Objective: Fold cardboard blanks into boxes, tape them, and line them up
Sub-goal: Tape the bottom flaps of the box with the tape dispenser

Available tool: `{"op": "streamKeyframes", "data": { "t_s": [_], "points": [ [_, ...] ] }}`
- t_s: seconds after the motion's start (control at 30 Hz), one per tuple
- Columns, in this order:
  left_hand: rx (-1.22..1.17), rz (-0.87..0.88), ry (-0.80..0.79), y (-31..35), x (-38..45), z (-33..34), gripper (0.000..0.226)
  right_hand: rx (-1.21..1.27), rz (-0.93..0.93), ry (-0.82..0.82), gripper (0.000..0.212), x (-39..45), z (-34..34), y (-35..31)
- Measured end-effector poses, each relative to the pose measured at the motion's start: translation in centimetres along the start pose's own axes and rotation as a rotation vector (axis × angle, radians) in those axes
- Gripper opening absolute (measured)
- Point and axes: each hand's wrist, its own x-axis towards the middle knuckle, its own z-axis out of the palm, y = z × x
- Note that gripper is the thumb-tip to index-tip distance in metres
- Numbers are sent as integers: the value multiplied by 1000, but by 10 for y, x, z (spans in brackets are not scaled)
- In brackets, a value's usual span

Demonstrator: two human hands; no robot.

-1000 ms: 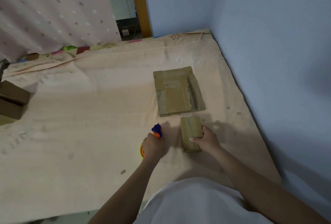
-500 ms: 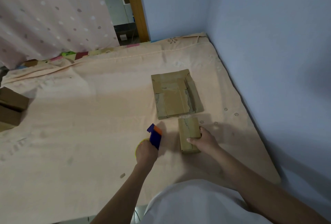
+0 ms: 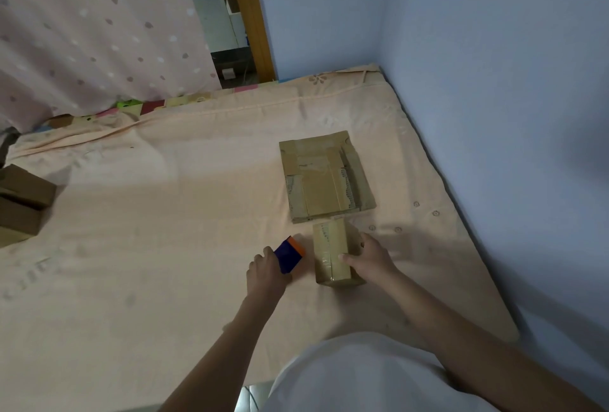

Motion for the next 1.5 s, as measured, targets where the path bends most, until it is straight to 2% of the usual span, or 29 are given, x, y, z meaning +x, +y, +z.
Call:
{"op": "streamKeyframes", "data": {
  "t_s": [0.17,0.27,0.4,0.47,0.63,0.77,0.9,1.0,1.3,1.5],
  "points": [
    [67,32,10,-3,-3,2,56,-39,31,-26,65,2,2,1],
    [58,57,28,-6,-2,0,52,-24,44,2,57,3,-4,1],
    [24,145,34,-8,4,-5,47,-16,17,42,77,2,-9,5],
    [-49,197,40,-6,4,-11,48,-10,-14,41,81,2,-9,8],
    [-427,315,1,2,-6,-41,49,-8,-23,49,83,3,-14,16],
    [-529,505,-172,13,-24,-60,59,8,-14,72,79,6,-18,24],
    [-559,561,-307,17,-28,-55,62,53,-25,112,65,9,-18,30],
    [-589,565,-341,18,-27,-49,62,79,-4,158,60,4,-22,28],
    [-703,504,-412,15,-23,-27,60,75,11,148,42,-2,-28,29],
    [-730,456,-422,11,-18,-13,65,54,-31,288,28,-8,-33,31]
  ]
}}
